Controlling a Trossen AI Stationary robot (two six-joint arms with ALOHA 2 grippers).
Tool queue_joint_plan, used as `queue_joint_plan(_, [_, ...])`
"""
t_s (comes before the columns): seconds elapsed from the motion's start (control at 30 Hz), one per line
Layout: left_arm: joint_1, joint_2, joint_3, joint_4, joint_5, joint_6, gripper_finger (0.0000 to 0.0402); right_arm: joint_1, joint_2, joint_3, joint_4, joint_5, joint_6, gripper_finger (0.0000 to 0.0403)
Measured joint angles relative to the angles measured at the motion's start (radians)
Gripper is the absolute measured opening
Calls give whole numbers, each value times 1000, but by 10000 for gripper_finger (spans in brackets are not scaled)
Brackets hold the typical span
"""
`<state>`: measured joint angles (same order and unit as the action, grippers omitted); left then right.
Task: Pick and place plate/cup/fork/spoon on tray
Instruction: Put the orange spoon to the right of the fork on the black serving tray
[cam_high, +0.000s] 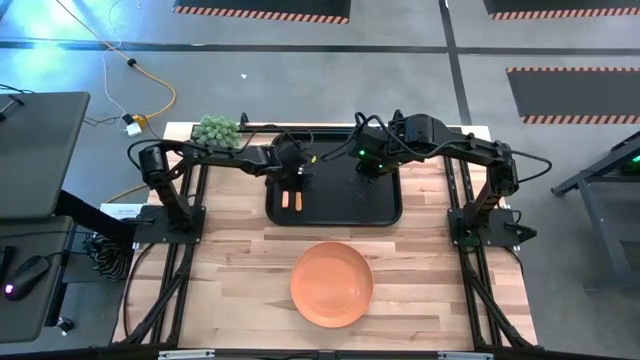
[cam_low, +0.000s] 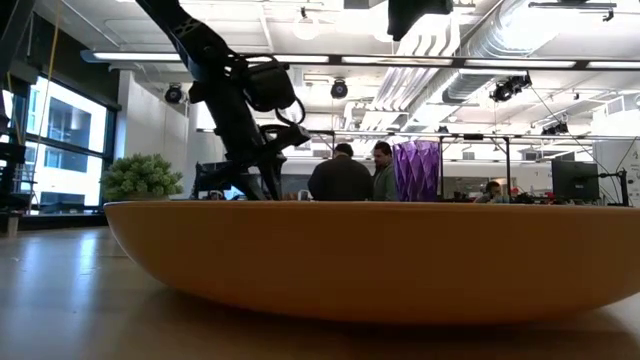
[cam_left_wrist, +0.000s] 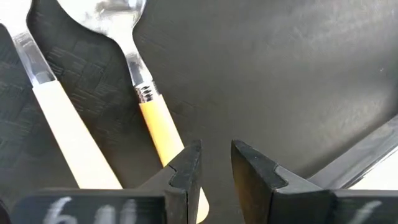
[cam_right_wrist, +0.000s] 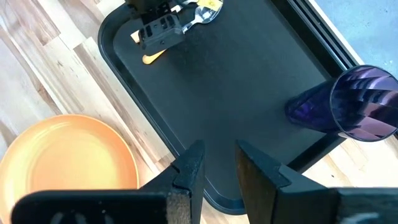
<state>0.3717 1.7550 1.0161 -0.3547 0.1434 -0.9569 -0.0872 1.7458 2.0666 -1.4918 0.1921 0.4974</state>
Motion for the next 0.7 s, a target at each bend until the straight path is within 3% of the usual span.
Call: queue_joint_plan(0.7, [-4, 31, -1, 5, 13, -9, 76, 0, 0, 0, 5, 0, 0, 80])
